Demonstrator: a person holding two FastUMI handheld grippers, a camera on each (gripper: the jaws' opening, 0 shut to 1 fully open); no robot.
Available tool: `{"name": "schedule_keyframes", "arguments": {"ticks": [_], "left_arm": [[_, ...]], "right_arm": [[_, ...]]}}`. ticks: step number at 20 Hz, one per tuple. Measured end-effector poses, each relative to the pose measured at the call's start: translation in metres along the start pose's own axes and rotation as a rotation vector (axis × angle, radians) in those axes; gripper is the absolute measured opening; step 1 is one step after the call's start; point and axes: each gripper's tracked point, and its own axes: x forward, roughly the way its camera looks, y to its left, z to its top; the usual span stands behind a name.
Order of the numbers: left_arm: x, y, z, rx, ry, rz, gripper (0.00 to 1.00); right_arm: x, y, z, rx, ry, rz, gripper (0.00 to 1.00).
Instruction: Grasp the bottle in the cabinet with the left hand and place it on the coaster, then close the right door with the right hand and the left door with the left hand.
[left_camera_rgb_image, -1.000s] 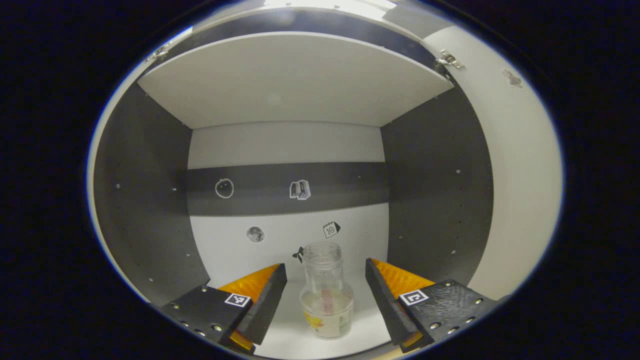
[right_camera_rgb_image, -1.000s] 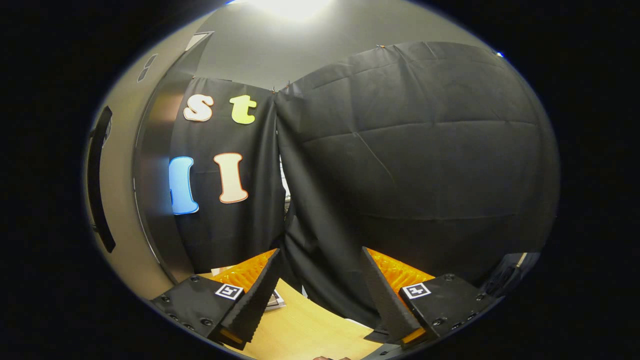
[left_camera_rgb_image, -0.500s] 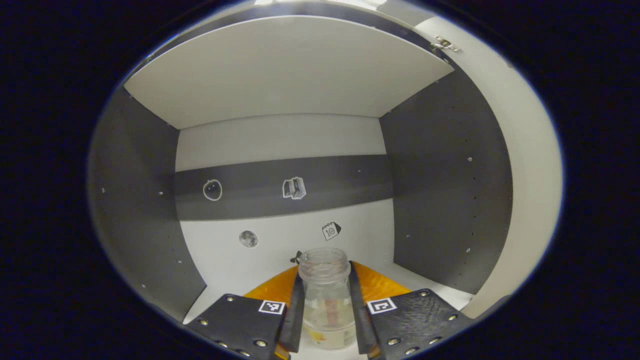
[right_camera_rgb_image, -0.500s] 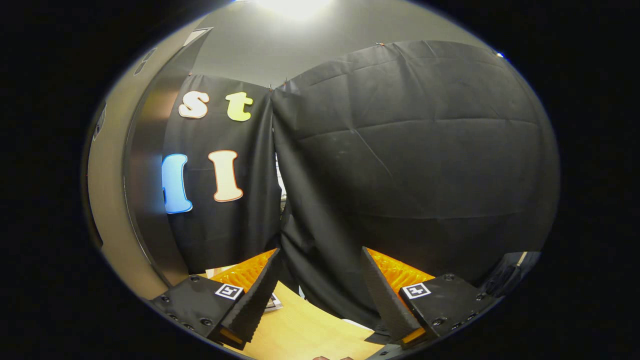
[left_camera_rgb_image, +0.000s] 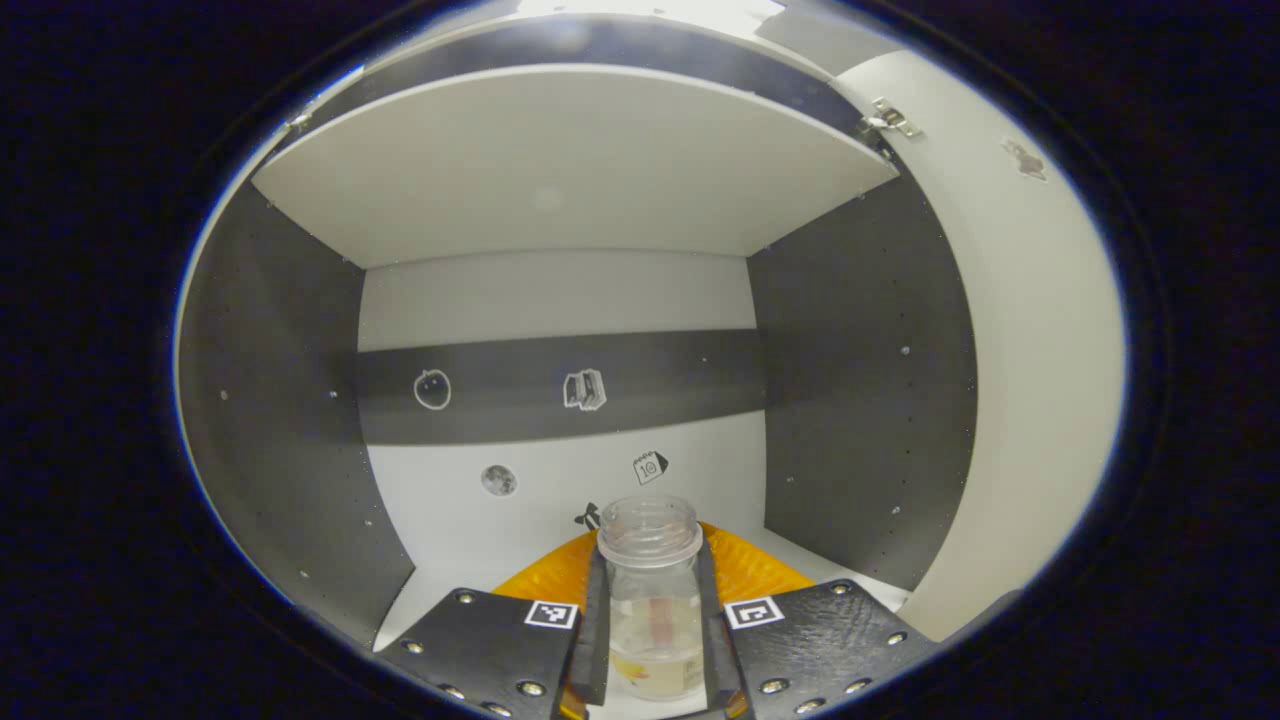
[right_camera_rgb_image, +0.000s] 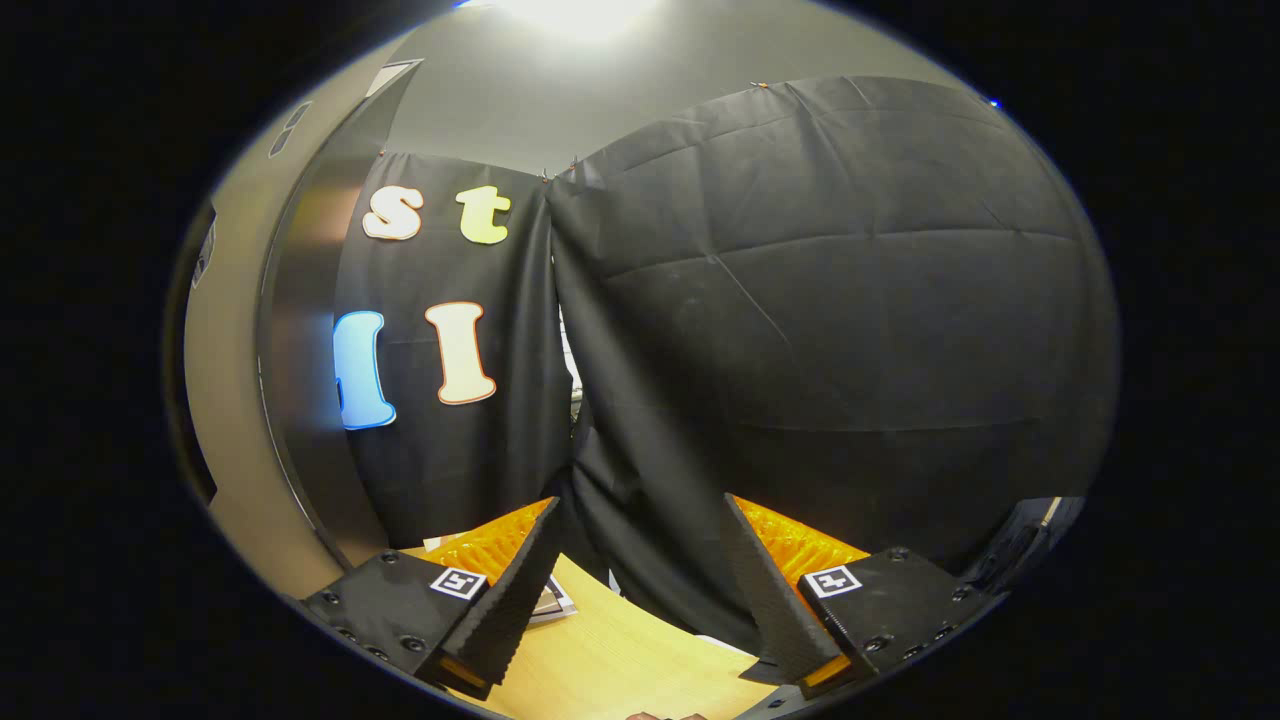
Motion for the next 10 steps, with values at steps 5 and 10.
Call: {"name": "schedule_keyframes", "arguments": {"ticks": [5, 10], "left_arm": [[-0.043, 0.003, 0.026, 0.012, -0.045, -0.018, 0.46], [-0.092, 0.012, 0.022, 0.003, -0.036, -0.039, 0.46]], "right_arm": [[-0.015, 0.003, 0.0, 0.022, 0.002, 0.02, 0.96], [-0.035, 0.012, -0.003, 0.025, 0.017, 0.05, 0.96]]}}
